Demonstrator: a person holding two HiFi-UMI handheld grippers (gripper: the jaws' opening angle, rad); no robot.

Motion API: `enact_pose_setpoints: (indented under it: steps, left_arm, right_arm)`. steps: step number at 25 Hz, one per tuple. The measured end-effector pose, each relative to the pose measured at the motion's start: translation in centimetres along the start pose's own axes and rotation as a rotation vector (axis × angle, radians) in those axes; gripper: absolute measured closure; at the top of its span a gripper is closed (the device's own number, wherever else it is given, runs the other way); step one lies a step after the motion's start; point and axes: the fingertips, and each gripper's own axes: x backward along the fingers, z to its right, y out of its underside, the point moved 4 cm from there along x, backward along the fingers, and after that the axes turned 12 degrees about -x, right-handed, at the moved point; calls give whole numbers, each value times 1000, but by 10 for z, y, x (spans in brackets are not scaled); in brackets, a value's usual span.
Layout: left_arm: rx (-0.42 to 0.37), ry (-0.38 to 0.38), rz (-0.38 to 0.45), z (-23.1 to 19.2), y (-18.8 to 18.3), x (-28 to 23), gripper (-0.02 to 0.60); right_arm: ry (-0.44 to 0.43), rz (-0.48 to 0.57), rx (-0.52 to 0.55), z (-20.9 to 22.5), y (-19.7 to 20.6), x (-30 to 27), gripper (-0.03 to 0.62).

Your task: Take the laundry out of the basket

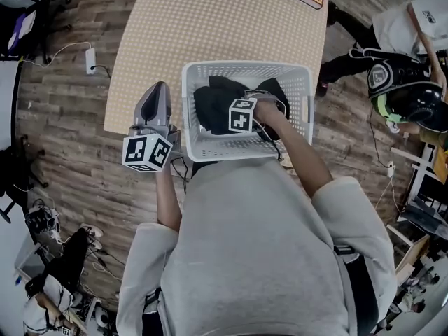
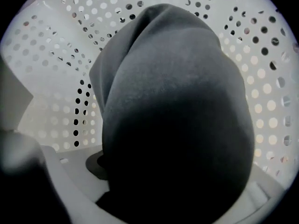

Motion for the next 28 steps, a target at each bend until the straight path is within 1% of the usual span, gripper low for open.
enact_pose_setpoints:
  steps: [2, 3, 4, 9, 11, 12, 14, 15, 18, 21, 23, 25, 27, 28]
  left_arm:
    - [0, 3, 6, 1, -2, 0, 569]
    - [-2, 5, 10, 3, -3, -1, 569]
    - [-4, 9, 14, 6, -5, -1, 569]
    - [-2, 16, 25, 9, -10, 1, 569]
    - [-3, 17, 30, 9, -12, 3, 569]
    - [-6, 19, 33, 9, -14, 3, 569]
    - [-13, 28, 42, 8, -17, 3, 569]
    - [-15, 34, 47, 8, -19, 2, 569]
    - [-26, 62, 62, 13, -26, -3, 569]
    - [-44, 90, 77, 20, -36, -9, 569]
    - [-56, 102, 87, 24, -43, -11, 569]
    - [-67, 109, 97, 27, -48, -13, 569]
    - [-81, 121, 109, 31, -56, -17, 569]
    - [-88, 129, 115, 34, -59, -19, 569]
  right_arm:
    - [-20, 7, 18, -6, 0, 4, 320]
    - [-29, 11, 23, -8, 1, 5, 335]
    - [-34, 16, 25, -9, 3, 6, 349]
    - [-21, 56, 16, -14, 5, 13, 373]
    - [19, 92, 1, -14, 5, 20, 379]
    - [51, 119, -10, -13, 4, 28, 396]
    - [152, 185, -33, -8, 1, 49, 425]
    - [218, 219, -43, -4, 1, 61, 466]
    - [437, 317, -70, 4, 2, 98, 476]
    - [650, 417, -124, 9, 10, 136, 474]
    - [753, 472, -158, 6, 18, 162, 471]
    - [849, 516, -168, 3, 25, 184, 471]
    - [922, 554, -180, 7, 30, 200, 470]
    - [944, 570, -190, 10, 32, 206, 470]
